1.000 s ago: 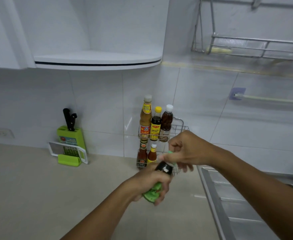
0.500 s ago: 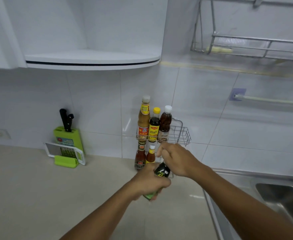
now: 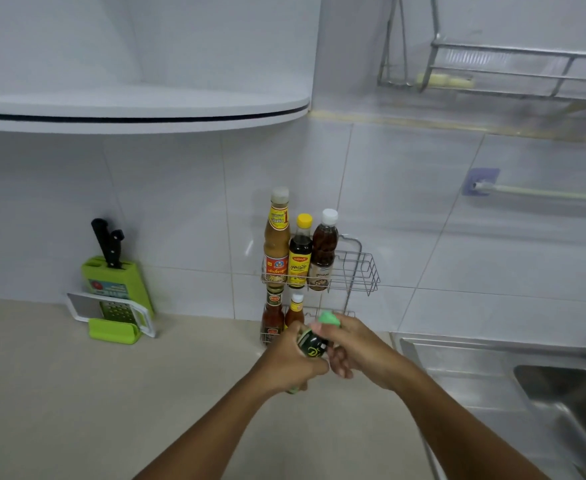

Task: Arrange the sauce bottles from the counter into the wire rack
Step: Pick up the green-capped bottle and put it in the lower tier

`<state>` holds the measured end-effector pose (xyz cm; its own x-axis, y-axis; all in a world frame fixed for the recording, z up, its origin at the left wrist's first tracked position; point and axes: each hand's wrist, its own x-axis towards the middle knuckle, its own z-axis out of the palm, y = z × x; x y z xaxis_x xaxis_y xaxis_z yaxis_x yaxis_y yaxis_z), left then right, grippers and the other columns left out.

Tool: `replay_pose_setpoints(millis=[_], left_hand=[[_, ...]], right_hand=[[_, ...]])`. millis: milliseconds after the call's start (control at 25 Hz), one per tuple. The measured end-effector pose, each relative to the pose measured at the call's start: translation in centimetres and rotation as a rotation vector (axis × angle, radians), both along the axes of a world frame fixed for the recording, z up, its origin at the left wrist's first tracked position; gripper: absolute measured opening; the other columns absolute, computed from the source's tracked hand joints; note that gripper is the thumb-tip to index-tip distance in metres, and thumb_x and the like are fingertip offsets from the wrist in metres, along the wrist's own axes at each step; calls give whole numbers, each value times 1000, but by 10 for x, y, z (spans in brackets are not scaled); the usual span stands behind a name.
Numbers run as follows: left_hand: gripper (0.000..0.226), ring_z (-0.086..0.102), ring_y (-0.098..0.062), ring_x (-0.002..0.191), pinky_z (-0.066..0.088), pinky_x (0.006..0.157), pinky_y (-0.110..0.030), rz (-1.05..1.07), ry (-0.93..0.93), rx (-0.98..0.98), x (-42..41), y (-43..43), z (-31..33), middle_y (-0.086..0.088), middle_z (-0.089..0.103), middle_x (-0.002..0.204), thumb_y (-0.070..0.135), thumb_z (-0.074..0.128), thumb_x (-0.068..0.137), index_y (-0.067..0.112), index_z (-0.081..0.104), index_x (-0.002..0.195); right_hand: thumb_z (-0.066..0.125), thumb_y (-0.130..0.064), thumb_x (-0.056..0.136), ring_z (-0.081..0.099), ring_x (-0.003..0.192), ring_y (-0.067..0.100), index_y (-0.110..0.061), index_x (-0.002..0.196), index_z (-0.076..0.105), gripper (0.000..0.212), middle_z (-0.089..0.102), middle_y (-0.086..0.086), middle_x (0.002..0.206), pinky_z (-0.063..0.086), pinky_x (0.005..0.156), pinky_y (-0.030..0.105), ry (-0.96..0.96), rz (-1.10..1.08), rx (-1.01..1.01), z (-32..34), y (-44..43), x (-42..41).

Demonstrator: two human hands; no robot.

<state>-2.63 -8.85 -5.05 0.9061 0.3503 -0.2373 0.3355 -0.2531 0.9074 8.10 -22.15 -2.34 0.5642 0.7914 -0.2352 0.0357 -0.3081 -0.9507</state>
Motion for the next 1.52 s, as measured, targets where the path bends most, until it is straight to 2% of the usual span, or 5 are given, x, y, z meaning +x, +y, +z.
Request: replay_pose_setpoints(millis=[240, 640, 920, 1200, 1520], left_hand=[[97, 57, -18, 115, 55, 90, -33, -106, 246, 71, 30, 44, -42, -1, 53, 128, 31, 88, 64, 24, 27, 138], [74, 45, -32, 139, 47, 100, -34, 363, 283, -48, 68, 106, -115, -14, 38, 157, 11, 58, 92, 14, 23, 157], [53, 61, -26, 108, 46, 83, -31, 370, 238, -1, 85, 105, -127, -9, 64, 132, 9, 56, 86, 21, 53, 138], [54, 56, -20, 95, 41, 77, -25, 381, 210, -7, 87, 106, -133, -7, 66, 128, 8, 55, 85, 23, 56, 136], [68, 48, -32, 135, 42, 95, -31, 353, 272, -55, 80, 111, -136, -13, 47, 153, 11, 60, 90, 11, 33, 152]], right_hand=[[79, -42, 88, 75, 55, 34, -12, 92, 74, 30, 75, 14, 67, 62, 52, 43, -195, -343, 19, -36, 5, 42], [80, -42, 86, 75, 74, 27, -28, 86, 67, 19, 76, 5, 75, 62, 76, 47, -485, -456, -168, -130, 54, 108], [80, -55, 81, 73, 64, 19, -30, 82, 64, 30, 73, 0, 73, 62, 64, 40, -604, -266, -302, -158, 80, 136], [78, -54, 83, 62, 52, 7, -36, 65, 47, 40, 59, -10, 56, 36, 47, 19, -658, -163, -346, -166, 90, 138], [81, -61, 75, 64, 68, 12, -25, 103, 71, 47, 69, -6, 78, 48, 60, 27, -677, -117, -438, -163, 85, 136]])
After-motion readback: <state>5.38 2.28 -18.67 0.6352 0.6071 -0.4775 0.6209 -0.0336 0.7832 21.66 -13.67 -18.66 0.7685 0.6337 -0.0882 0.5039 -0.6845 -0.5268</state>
